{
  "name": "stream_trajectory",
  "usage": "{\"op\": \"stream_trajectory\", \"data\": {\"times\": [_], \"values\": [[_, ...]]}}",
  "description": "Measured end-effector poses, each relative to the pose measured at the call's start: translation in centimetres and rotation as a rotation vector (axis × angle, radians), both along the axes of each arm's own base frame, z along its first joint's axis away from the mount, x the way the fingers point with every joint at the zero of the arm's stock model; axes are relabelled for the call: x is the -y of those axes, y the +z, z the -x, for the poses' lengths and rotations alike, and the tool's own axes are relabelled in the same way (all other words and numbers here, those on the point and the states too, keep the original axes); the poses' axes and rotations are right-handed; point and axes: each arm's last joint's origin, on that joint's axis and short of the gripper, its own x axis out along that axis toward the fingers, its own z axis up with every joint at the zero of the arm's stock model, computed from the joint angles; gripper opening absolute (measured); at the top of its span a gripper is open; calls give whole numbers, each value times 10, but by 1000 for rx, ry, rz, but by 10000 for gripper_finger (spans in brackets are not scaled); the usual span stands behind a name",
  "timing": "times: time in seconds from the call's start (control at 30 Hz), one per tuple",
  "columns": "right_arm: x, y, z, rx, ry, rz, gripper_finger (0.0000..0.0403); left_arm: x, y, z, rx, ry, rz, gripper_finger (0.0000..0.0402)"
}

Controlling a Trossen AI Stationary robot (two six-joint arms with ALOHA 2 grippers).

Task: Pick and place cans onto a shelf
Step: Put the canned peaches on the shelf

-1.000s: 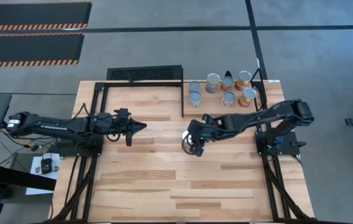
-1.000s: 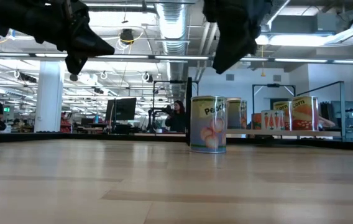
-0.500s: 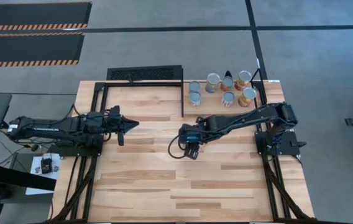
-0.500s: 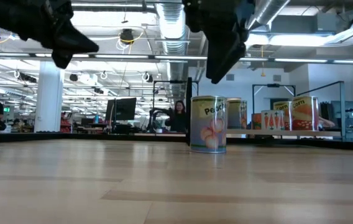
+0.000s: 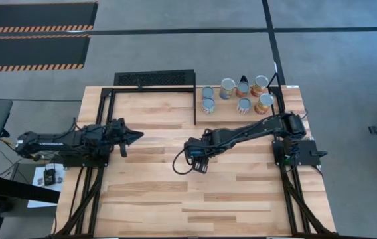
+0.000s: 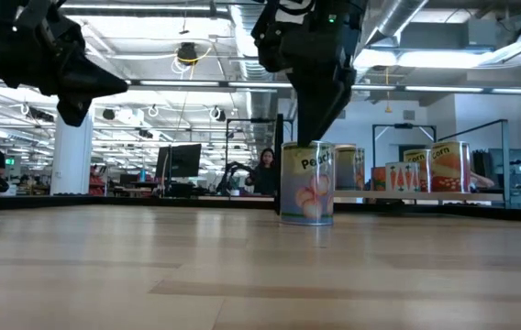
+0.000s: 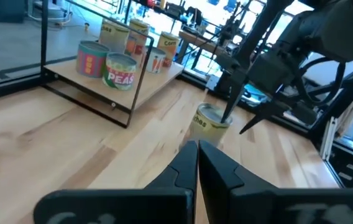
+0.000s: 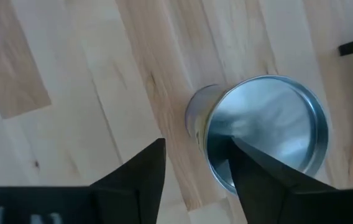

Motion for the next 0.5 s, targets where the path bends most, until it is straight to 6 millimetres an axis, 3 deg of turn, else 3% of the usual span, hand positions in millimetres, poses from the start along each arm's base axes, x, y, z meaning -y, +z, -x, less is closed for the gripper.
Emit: {"op": "stream_trajectory", "data": {"times": [0.2, 0.5], "values": [[0, -7, -2, -26, -2, 9, 151, -1, -2, 7, -9, 31, -2, 0], [11, -7, -2, -38, -24, -15, 12, -1, -2, 18, 18, 56, -25, 0]]}}
